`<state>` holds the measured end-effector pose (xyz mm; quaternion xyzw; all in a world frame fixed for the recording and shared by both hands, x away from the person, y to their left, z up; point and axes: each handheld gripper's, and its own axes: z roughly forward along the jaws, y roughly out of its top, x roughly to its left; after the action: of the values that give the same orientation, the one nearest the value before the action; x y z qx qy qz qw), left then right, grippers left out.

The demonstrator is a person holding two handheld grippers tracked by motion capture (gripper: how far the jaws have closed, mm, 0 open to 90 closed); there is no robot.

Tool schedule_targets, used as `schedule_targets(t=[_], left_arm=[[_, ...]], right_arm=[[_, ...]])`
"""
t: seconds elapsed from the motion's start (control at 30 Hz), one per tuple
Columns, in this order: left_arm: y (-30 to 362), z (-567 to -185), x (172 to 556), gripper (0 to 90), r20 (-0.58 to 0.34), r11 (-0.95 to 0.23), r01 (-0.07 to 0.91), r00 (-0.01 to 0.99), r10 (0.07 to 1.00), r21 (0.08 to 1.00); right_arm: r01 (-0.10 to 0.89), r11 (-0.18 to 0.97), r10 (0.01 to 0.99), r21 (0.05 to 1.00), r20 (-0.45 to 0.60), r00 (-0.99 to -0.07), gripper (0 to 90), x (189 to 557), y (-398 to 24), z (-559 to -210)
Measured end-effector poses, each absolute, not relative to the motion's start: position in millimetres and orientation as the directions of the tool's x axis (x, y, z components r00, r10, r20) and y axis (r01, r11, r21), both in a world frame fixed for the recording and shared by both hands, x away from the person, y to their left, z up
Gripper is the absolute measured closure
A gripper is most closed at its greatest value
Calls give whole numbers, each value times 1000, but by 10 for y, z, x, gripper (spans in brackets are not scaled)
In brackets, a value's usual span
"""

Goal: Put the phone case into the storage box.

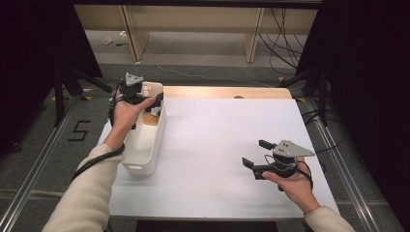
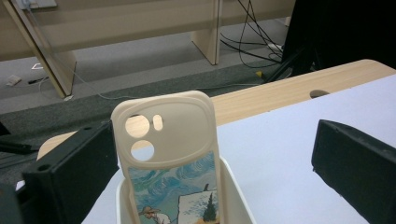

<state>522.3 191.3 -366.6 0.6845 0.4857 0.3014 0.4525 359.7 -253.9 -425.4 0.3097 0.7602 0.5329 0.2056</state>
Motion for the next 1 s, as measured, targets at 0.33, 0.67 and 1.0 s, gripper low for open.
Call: schedule_targets(t=[0.33,0.67,1.0], left_arm=[[1920,-3663,5038,0,-38,-117,381,375,926,917],[1951,-3666,4868,0,-33,-125,362,401,916,924],[1972,-3712,4726,0,-36,-123,352,413,910,928]], right_arm=[[250,239,689,938,17,-724,109,3597,-2543,-4249],[248,240,689,939,15,-724,109,3595,-2540,-4247],[249,239,689,939,16,-725,109,3596,-2542,-4246]])
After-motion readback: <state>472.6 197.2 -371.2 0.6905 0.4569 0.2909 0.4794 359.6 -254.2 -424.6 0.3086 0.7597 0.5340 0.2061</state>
